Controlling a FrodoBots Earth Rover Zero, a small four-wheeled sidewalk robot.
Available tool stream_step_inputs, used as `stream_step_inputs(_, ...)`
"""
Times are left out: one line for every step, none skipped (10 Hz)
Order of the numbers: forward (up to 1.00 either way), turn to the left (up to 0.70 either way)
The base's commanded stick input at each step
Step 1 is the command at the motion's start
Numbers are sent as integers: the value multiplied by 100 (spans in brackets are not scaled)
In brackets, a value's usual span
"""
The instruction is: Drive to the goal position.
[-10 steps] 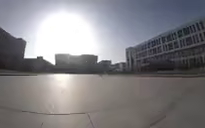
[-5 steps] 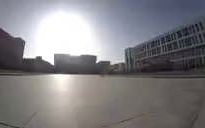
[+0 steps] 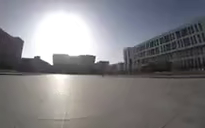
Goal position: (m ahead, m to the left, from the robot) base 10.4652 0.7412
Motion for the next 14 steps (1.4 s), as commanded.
stream_step_inputs(100,3)
stream_step_inputs(100,3)
stream_step_inputs(100,3)
stream_step_inputs(100,3)
stream_step_inputs(100,3)
stream_step_inputs(100,3)
stream_step_inputs(100,3)
stream_step_inputs(100,3)
stream_step_inputs(100,3)
stream_step_inputs(100,3)
stream_step_inputs(100,3)
stream_step_inputs(100,3)
stream_step_inputs(100,3)
stream_step_inputs(100,3)
